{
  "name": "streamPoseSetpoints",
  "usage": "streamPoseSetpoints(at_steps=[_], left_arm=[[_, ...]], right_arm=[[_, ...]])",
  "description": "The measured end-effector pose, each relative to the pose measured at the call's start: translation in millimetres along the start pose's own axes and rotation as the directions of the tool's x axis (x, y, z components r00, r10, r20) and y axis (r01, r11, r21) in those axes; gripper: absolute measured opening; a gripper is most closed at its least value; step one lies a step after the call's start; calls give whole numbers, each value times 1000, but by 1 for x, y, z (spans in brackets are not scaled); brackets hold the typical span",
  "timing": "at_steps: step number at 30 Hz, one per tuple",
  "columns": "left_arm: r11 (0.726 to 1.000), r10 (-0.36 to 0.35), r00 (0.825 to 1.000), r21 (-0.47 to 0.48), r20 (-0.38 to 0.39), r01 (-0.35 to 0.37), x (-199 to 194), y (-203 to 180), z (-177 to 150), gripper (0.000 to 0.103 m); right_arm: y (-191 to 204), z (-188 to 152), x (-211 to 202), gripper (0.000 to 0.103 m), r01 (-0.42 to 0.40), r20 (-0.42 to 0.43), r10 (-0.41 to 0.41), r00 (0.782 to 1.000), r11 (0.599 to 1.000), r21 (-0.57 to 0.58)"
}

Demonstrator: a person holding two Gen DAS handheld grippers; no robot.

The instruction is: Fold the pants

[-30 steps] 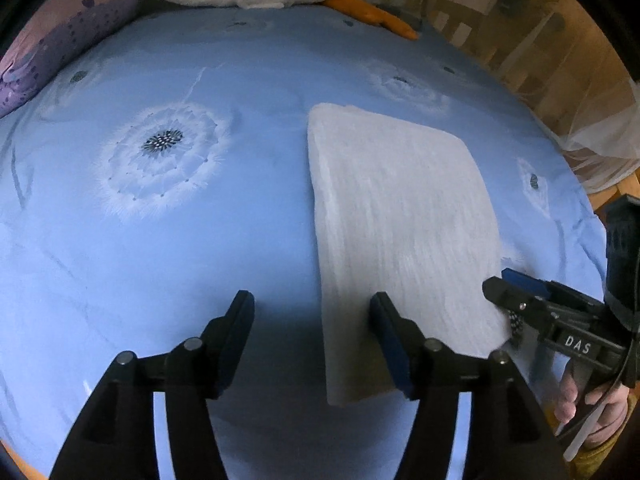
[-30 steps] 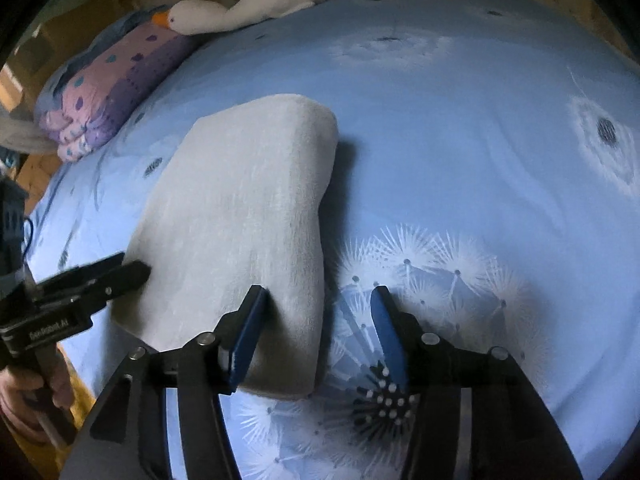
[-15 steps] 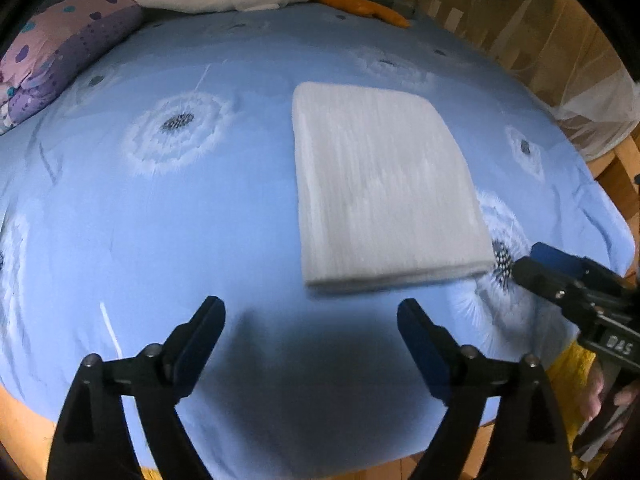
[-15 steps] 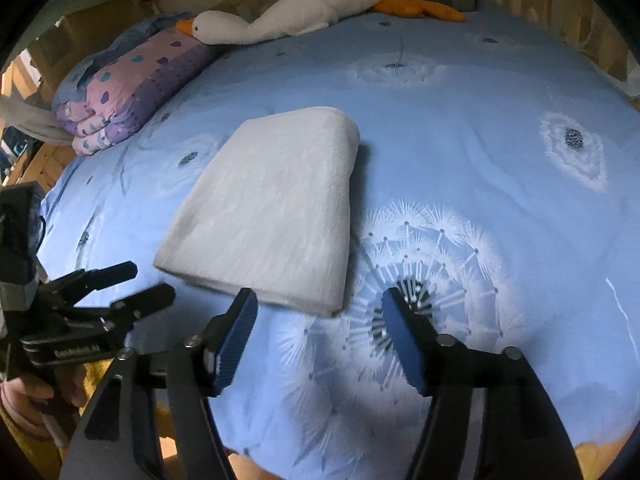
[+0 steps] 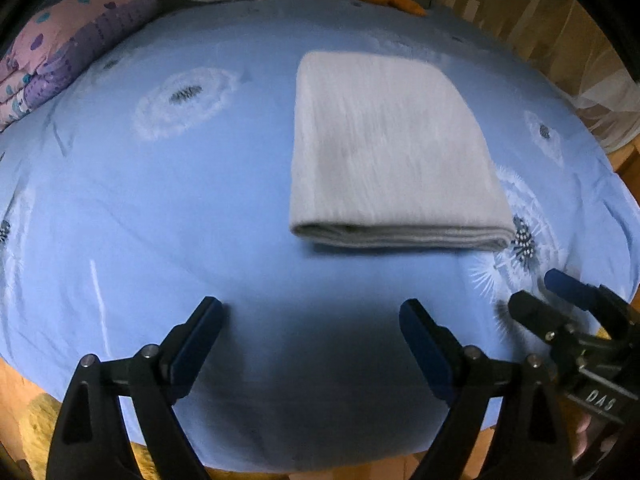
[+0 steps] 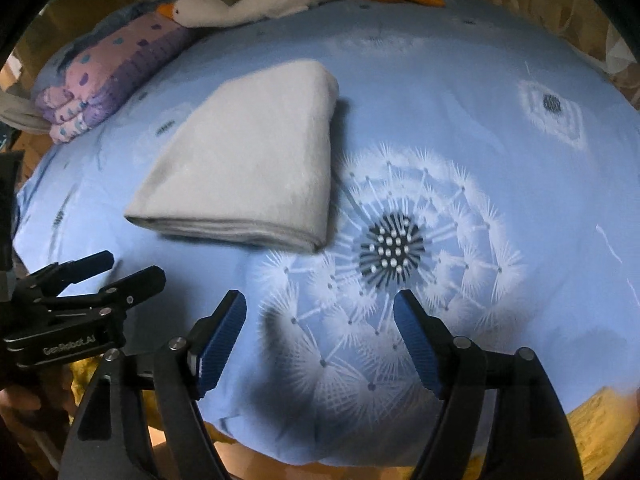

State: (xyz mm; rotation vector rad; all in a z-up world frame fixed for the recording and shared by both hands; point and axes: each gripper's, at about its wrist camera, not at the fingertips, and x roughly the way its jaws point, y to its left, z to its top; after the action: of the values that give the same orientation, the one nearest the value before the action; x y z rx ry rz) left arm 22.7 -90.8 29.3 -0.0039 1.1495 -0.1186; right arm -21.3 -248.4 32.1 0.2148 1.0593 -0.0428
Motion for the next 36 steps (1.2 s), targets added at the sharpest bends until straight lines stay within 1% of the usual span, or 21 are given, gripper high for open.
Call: streamPoseSetpoints(at_steps=[3,4,6,10,15,36], left_arm=[[1000,21,1000,15,-20,-21,11,-5,-4,95],[999,27,999,21,-21,-26,12,-7,-4,96],[999,35,999,27,-21,-34,14,-9,-5,98],[999,45,999,29,-20,-45,15,-12,-7,99],[998,47,999,32,-17,-46,15,-17,-8,99],[999,32,999,37,-11,-32,15,-11,-10,100]], right_arm=[[-1,-8,11,78,13,-29,-12,1000,1000,5],[0,-11,14,78,24,-23,-24,999,1000,-4],[3,-14,16,84,34,-10,-35,999,999,-26],[9,-16,20,89,54,0,-54,999,997,-53],[7,-16,20,91,45,8,-45,999,998,-42],[4,-17,21,94,34,26,-33,999,999,-35]])
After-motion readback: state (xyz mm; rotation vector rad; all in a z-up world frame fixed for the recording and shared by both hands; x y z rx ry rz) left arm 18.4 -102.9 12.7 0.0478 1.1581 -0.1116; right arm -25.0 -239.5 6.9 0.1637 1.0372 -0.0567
